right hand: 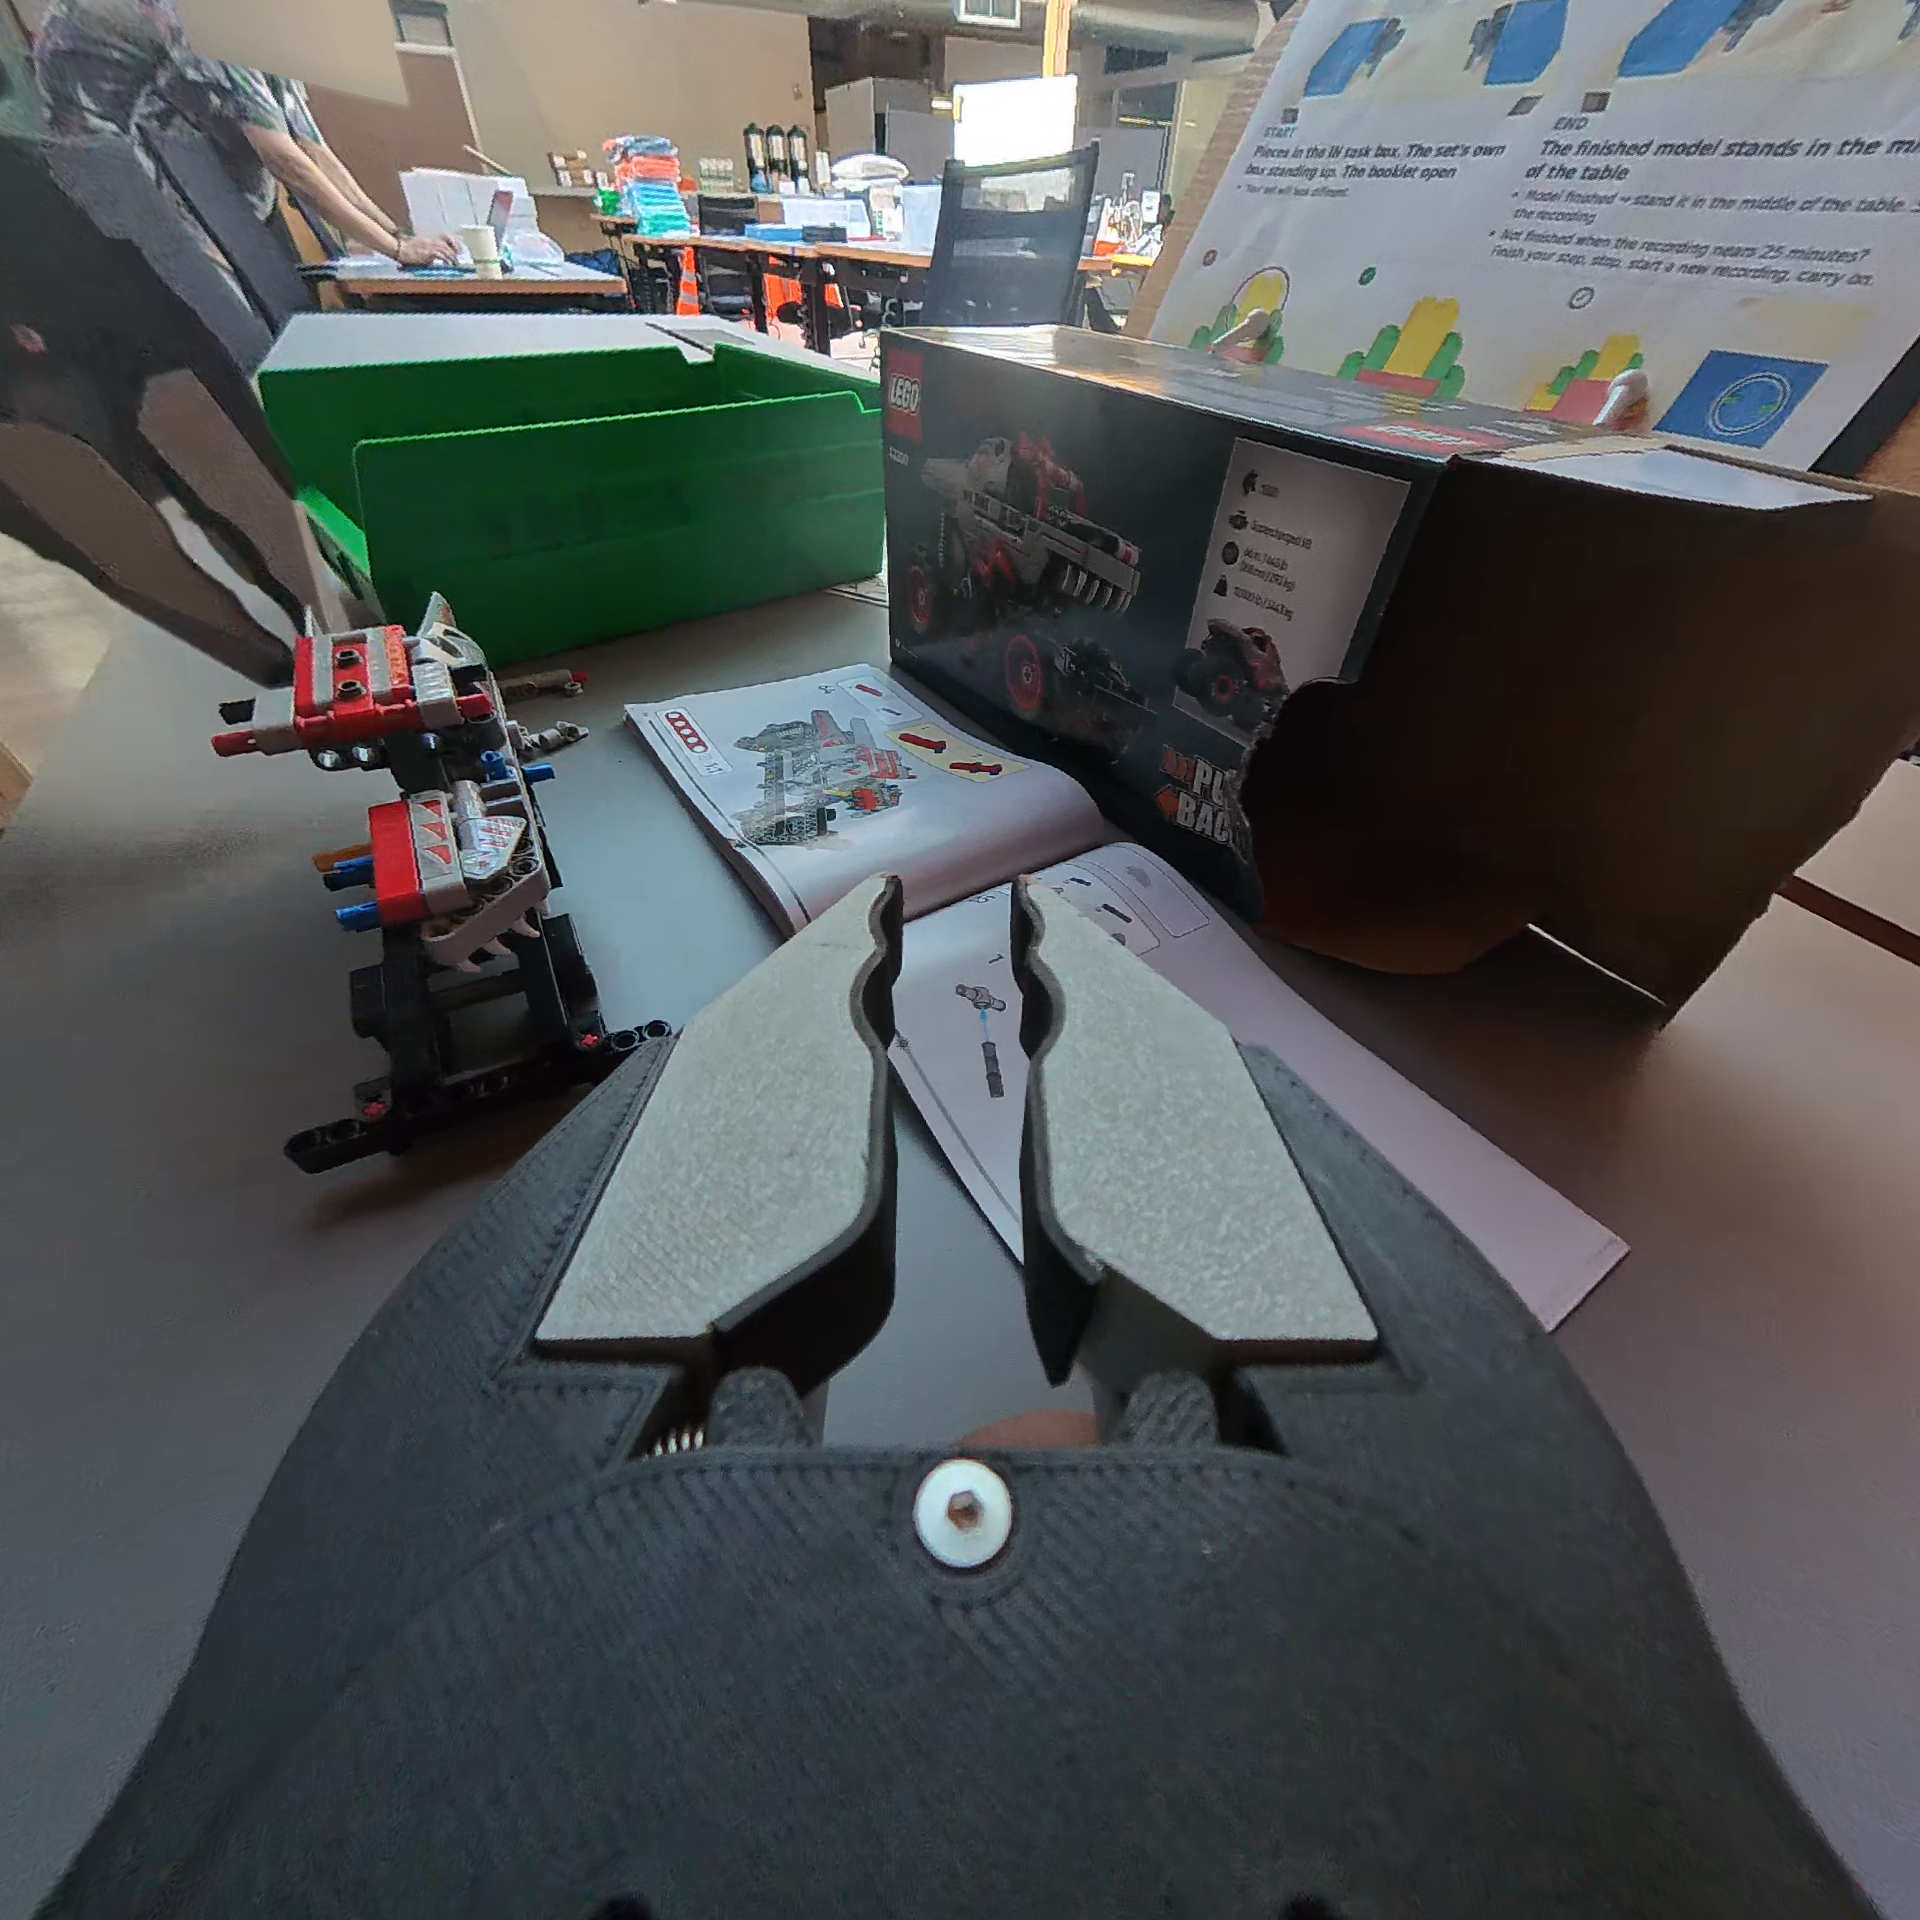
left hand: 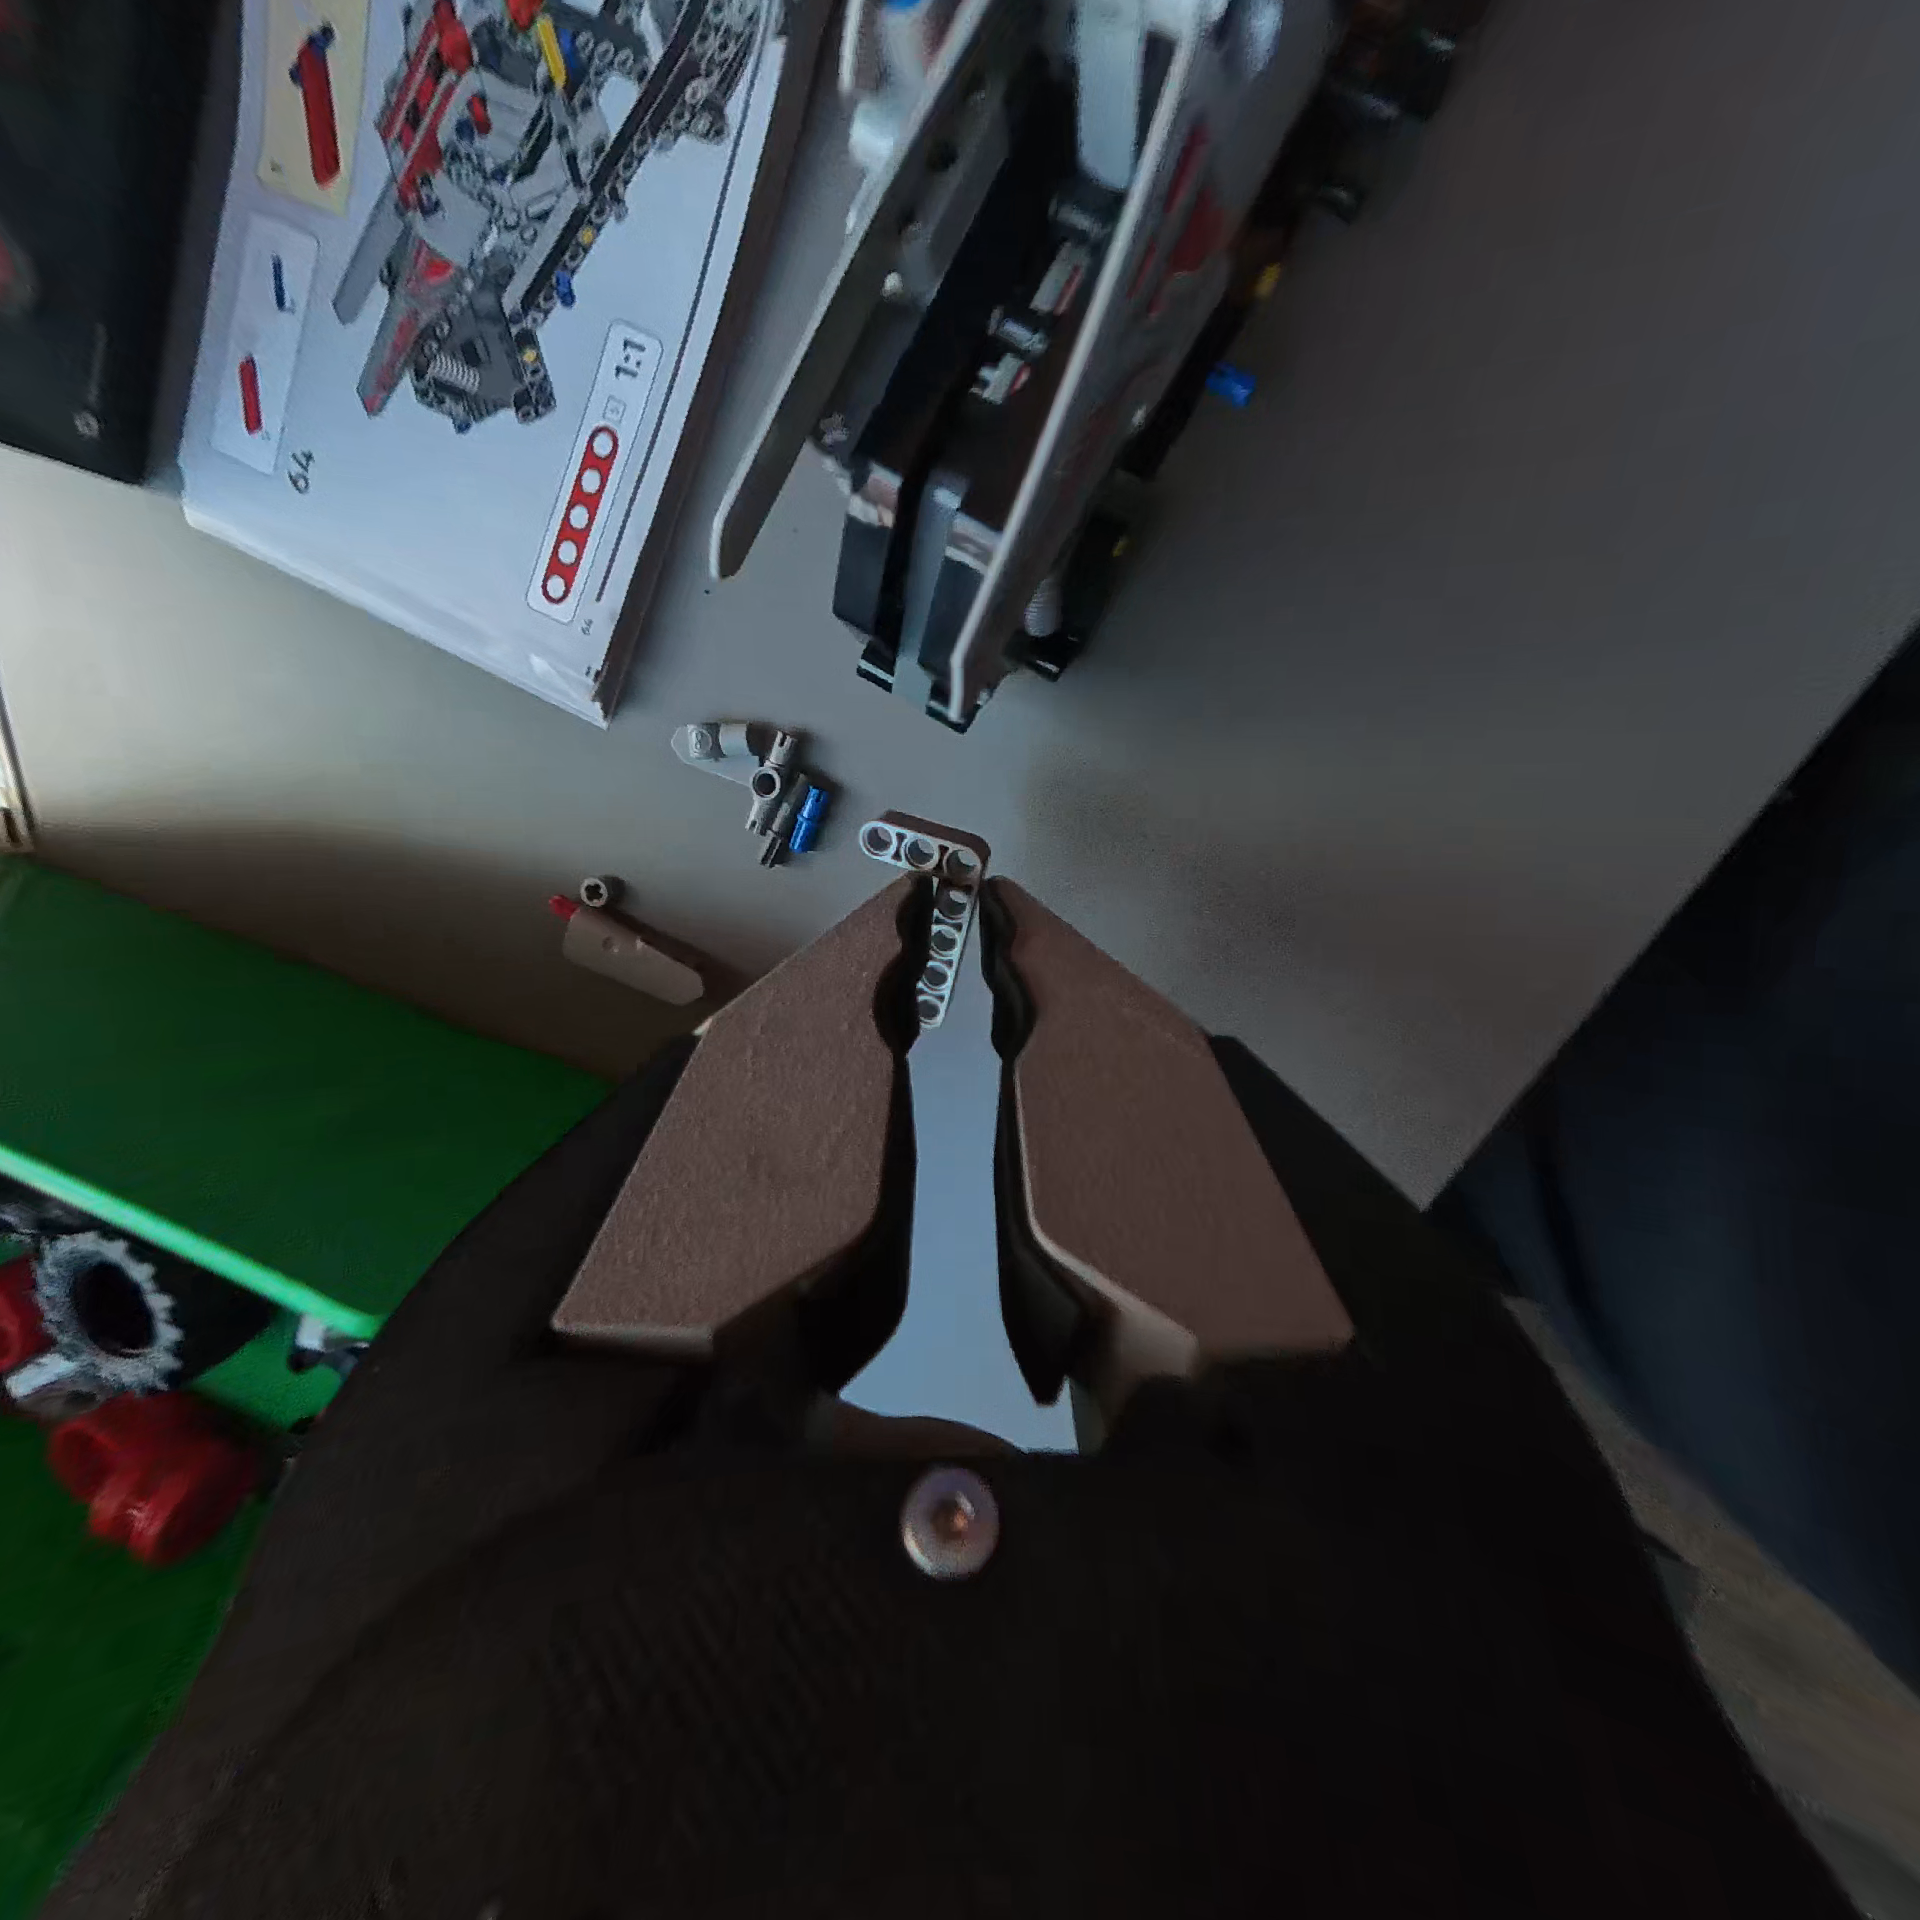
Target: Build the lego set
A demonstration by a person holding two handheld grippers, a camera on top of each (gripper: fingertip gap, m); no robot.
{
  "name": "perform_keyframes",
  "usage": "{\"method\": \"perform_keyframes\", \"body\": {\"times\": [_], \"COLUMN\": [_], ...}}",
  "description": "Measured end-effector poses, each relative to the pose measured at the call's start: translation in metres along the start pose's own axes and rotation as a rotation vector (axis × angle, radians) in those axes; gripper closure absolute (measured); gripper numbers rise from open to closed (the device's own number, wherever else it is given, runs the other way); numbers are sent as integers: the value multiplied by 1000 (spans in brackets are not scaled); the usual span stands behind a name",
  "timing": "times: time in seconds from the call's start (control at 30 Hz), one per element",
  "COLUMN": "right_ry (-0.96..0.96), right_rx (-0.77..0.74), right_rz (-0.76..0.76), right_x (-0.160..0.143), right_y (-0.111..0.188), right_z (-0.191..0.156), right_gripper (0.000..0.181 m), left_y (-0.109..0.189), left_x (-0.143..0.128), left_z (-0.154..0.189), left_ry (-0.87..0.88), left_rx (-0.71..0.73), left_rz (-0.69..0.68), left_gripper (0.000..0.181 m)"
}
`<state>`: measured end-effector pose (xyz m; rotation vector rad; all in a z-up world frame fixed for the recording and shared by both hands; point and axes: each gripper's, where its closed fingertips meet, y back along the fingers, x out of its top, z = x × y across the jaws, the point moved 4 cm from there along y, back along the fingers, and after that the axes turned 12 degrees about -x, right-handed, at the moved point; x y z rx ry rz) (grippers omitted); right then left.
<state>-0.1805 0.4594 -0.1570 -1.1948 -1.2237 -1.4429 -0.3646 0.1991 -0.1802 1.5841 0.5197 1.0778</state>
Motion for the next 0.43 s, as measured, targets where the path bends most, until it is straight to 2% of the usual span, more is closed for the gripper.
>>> {"method": "perform_keyframes", "body": {"times": [0.03,0.23,0.37,0.43], "right_ry": [1,2,2,3], "right_rx": [0,2,2,3], "right_rz": [0,-3,-1,-1], "right_x": [0,0,0,0], "right_y": [0,0,0,0], "right_z": [0,-1,-1,-1], "right_gripper": [164,165,165,165], "left_y": [-6,-27,-18,-11], "left_x": [-2,-7,-6,-9], "left_z": [-5,-6,-10,-5], "left_ry": [36,147,141,121], "left_rx": [19,-21,38,29], "left_rz": [10,79,116,121], "left_gripper": [175,169,156,160]}}
